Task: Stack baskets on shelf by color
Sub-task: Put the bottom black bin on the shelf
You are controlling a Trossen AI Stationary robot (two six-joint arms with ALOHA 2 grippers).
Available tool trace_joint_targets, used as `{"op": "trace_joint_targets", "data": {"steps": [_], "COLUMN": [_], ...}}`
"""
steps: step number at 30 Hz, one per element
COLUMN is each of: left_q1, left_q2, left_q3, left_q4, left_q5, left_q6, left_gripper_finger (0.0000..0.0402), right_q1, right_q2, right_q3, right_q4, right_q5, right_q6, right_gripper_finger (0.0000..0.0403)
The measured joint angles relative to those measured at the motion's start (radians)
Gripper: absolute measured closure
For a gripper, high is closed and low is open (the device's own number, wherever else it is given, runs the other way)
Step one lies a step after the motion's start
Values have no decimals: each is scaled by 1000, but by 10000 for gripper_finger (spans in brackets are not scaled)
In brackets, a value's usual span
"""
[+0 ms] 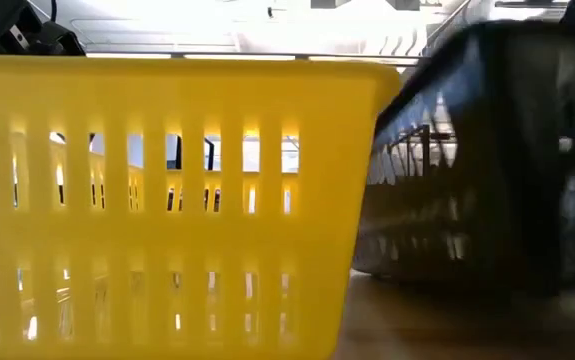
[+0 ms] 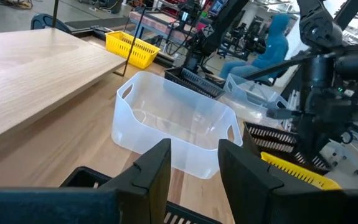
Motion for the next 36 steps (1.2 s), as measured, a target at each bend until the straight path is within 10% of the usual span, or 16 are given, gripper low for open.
{"op": "trace_joint_targets", "data": {"steps": [17, 36], "left_q1": [0, 0], "left_q2": [0, 0], "left_q3": [0, 0], "left_q4": [2, 2], "left_q5": [0, 1], "left_q6": [-2, 0], "left_gripper_finger": [277, 277], "right_q1": [-9, -187], "right_q2": [-309, -659], "right_q3": [-1, -1], "right_q4": [-141, -323], "right_q5": [98, 801], "right_q6": [11, -510], "right_gripper_finger": [402, 403]}}
